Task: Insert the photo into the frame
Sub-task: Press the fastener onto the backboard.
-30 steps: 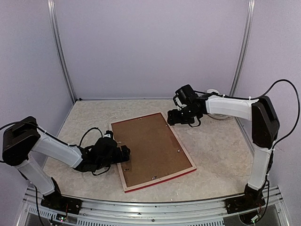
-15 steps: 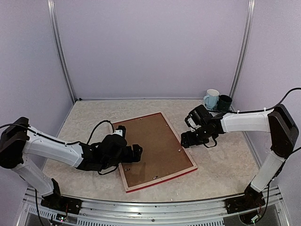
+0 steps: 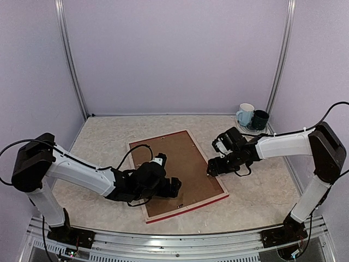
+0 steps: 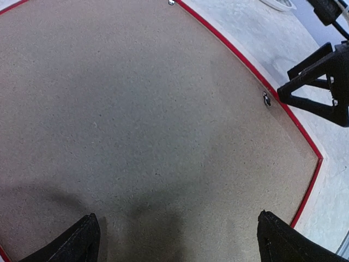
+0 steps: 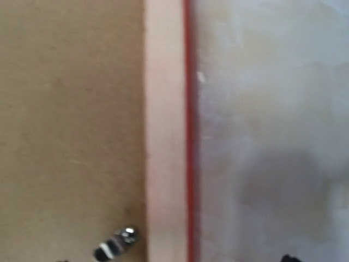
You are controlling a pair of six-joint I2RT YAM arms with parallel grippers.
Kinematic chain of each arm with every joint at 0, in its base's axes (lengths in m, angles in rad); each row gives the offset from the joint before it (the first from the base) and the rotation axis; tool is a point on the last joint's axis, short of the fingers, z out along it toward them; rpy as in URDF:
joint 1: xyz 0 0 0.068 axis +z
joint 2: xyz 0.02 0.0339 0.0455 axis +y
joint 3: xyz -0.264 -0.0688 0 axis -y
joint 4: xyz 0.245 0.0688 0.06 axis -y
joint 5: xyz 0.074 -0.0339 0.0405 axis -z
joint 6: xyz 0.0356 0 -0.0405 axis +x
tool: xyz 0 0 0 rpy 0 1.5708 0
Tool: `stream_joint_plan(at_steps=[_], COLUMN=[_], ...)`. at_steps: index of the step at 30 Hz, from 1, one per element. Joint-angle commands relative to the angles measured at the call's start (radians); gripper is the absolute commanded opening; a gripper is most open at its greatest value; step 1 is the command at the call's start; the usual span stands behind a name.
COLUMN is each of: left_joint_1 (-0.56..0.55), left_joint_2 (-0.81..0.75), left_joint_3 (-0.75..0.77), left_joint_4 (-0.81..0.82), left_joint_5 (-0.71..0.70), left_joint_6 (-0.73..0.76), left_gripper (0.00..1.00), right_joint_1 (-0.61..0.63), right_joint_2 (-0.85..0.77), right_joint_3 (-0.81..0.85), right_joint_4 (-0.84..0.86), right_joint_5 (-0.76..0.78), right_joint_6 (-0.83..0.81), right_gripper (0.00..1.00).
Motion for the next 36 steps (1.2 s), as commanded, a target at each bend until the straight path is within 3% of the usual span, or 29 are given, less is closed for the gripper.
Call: stream_joint_plan(at_steps=[1, 21, 29, 36], left_joint_1=[-0.017, -0.021, -0.021, -0.021], left_joint_2=[0.046, 0.082, 0.085, 0.092], left_joint_3=[0.033, 0.023, 0.023, 0.024], left_joint_4=[0.018, 0.011, 0.015, 0.022], left_joint_5=[0.042, 0.047, 0.05, 0.056], left_joint_6=[0.017, 0.003, 0.006, 0.004], left_gripper=[0.99, 0.98, 0.98, 0.98], right_joint_1=[0.017, 0.017, 0.017, 0.017], right_joint_2=[0.007, 0.099, 0.02, 0.037], right_joint_3=[-0.008, 0.017, 0.018, 0.06], right_joint_4=[0.037, 0.007, 0.038, 0.002], right_joint_5=[-0.015, 0.061, -0.009, 0.051], right_joint_6=[0.009, -0.002, -0.006, -0.005], right_gripper=[0.83, 0.81, 0.81, 0.82])
